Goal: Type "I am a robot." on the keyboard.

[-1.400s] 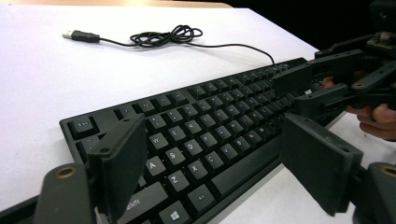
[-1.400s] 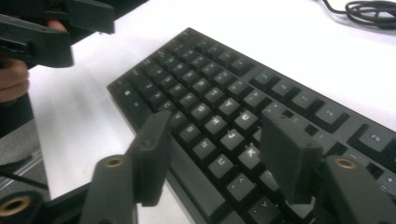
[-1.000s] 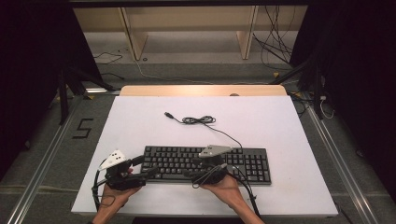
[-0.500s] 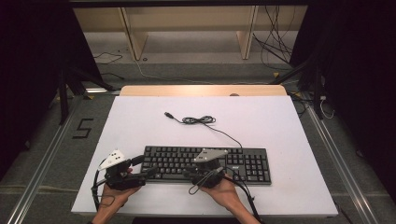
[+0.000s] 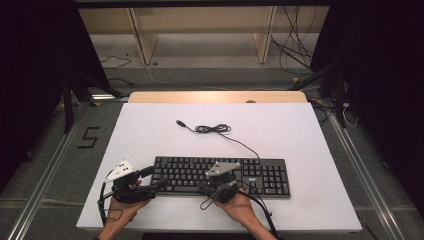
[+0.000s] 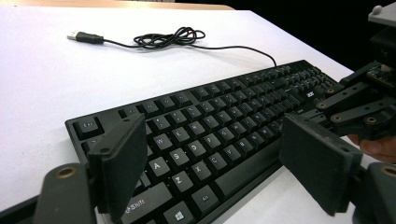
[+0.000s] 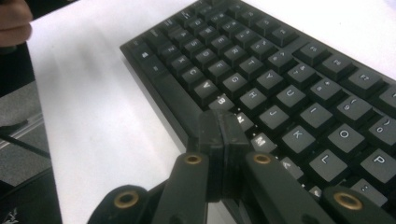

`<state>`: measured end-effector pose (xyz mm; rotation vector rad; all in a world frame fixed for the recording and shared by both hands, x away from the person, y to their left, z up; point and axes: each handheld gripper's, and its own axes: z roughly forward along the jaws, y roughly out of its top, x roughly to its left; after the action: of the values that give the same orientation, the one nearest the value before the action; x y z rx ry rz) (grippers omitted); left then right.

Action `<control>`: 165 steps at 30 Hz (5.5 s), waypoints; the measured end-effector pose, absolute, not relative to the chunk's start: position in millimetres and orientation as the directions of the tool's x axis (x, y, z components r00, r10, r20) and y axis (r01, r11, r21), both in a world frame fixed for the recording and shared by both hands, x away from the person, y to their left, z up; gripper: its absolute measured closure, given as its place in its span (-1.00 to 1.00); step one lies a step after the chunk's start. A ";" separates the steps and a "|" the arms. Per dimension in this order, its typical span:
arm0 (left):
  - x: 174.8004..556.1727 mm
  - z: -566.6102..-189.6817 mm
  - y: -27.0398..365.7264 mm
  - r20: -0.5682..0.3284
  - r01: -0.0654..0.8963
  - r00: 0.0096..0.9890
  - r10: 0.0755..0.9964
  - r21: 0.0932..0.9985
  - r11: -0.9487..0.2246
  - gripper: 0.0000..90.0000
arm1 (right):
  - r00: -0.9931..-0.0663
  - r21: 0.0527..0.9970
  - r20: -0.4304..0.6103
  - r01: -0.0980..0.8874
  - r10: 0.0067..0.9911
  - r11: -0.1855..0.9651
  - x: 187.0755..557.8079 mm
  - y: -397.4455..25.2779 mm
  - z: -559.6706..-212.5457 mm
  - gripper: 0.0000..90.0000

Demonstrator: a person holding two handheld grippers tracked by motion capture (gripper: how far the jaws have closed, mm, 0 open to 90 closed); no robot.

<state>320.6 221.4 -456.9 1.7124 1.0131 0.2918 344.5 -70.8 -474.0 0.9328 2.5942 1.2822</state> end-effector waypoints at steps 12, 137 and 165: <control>320.7 -457.1 221.2 -0.279 0.481 0.609 0.742 0.874 -0.066 -0.49 | -0.802 0.730 0.151 0.485 0.578 0.482 346.3 -68.5 -480.6 1.00; 335.5 -461.1 208.0 -0.298 0.538 0.579 0.759 0.839 -0.081 -0.32 | -0.741 0.785 0.269 0.539 0.615 0.306 342.8 -100.1 -464.0 0.19; 328.2 -458.7 207.0 -0.301 0.518 0.594 0.747 0.852 -0.069 -0.43 | -0.772 0.754 0.225 0.525 0.594 0.396 345.5 -80.5 -479.1 1.00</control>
<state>328.2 207.0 -458.7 1.7305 1.0470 0.2609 345.5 -80.5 -479.1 1.0274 2.5567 1.3344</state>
